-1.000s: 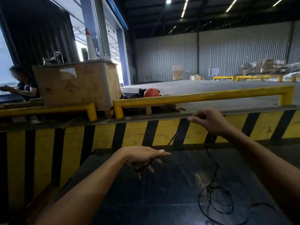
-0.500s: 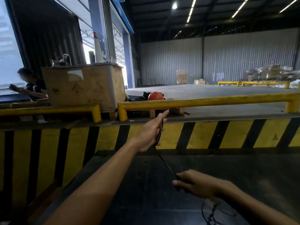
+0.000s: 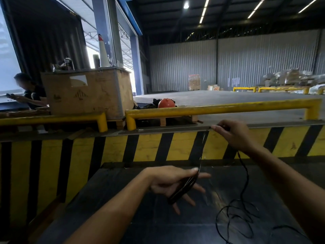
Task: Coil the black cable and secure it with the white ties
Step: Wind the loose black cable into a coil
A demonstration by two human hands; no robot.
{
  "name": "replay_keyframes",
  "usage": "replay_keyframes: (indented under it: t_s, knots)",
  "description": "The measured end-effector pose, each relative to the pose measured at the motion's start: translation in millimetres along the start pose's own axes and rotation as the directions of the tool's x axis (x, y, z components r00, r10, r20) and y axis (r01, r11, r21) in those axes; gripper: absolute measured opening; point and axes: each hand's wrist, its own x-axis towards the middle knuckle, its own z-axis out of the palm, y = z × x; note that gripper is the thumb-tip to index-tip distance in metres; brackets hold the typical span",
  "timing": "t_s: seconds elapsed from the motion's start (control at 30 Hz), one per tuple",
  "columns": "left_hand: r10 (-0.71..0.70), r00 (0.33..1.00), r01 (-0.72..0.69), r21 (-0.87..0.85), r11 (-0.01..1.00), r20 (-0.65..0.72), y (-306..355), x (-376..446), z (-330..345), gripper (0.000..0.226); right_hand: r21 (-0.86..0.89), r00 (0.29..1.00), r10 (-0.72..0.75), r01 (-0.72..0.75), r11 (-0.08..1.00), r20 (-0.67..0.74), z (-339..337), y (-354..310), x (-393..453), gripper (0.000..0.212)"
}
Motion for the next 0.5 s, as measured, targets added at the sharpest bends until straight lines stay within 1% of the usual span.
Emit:
replay_keyframes:
  t_s: [0.07, 0.1, 0.13, 0.17, 0.2, 0.23, 0.27, 0.3, 0.33, 0.37, 0.4, 0.43, 0.47, 0.5]
  knots:
    - [0.158, 0.984, -0.147, -0.115, 0.982, 0.088, 14, -5, 3, 0.043, 0.043, 0.994, 0.111, -0.111, 0.993, 0.01, 16, 2, -10, 0.014]
    - [0.248, 0.965, -0.229, -0.181, 0.956, 0.09, 20, -9, 3, 0.043, 0.041, 0.983, 0.169, -0.173, 0.984, 0.077, 26, 2, -19, 0.014]
    - [0.347, 0.936, -0.324, -0.248, 0.913, 0.054, 27, -11, 1, 0.044, -0.03, 0.959, 0.204, -0.202, 0.979, 0.195, 38, 2, -31, 0.014]
    - [0.441, 0.897, -0.427, -0.308, 0.85, -0.03, 34, -13, -1, 0.044, -0.149, 0.922, 0.194, -0.151, 0.977, 0.335, 56, 1, -47, 0.015]
    - [0.507, 0.849, -0.526, -0.347, 0.777, -0.151, 41, -15, -4, 0.043, -0.236, 0.865, 0.172, -0.064, 0.97, 0.472, 77, -5, -67, 0.016]
    - [0.533, 0.797, -0.603, -0.354, 0.715, -0.283, 47, -16, -7, 0.041, -0.239, 0.796, 0.131, 0.017, 0.971, 0.59, 98, -15, -91, 0.018]
    - [0.526, 0.751, -0.652, -0.327, 0.684, -0.399, 51, -15, -12, 0.04, -0.186, 0.714, 0.081, 0.07, 0.98, 0.695, 115, -28, -115, 0.026]
    - [0.5, 0.713, -0.67, -0.268, 0.692, -0.492, 52, -14, -18, 0.04, -0.126, 0.649, 0.032, 0.099, 0.987, 0.76, 128, -38, -133, 0.034]
    - [0.467, 0.678, -0.654, -0.176, 0.736, -0.567, 49, -13, -24, 0.041, -0.105, 0.604, 0.013, 0.117, 0.988, 0.797, 135, -45, -143, 0.039]
    - [0.439, 0.64, -0.596, -0.046, 0.802, -0.63, 44, -11, -29, 0.042, -0.119, 0.585, 0.018, 0.135, 0.984, 0.811, 135, -47, -146, 0.042]
    - [0.421, 0.598, -0.489, 0.106, 0.866, -0.682, 37, -11, -33, 0.043, -0.144, 0.584, 0.048, 0.12, 0.982, 0.81, 130, -44, -142, 0.042]
    - [0.416, 0.559, -0.349, 0.251, 0.903, -0.717, 28, -11, -38, 0.044, -0.156, 0.597, 0.072, 0.09, 0.984, 0.799, 121, -39, -136, 0.04]
    - [0.421, 0.534, -0.206, 0.37, 0.906, -0.733, 19, -12, -43, 0.045, -0.145, 0.612, 0.078, 0.061, 0.987, 0.787, 111, -34, -128, 0.036]
    - [0.428, 0.53, -0.083, 0.457, 0.886, -0.732, 9, -14, -49, 0.046, -0.131, 0.63, 0.071, 0.05, 0.99, 0.773, 99, -29, -120, 0.031]
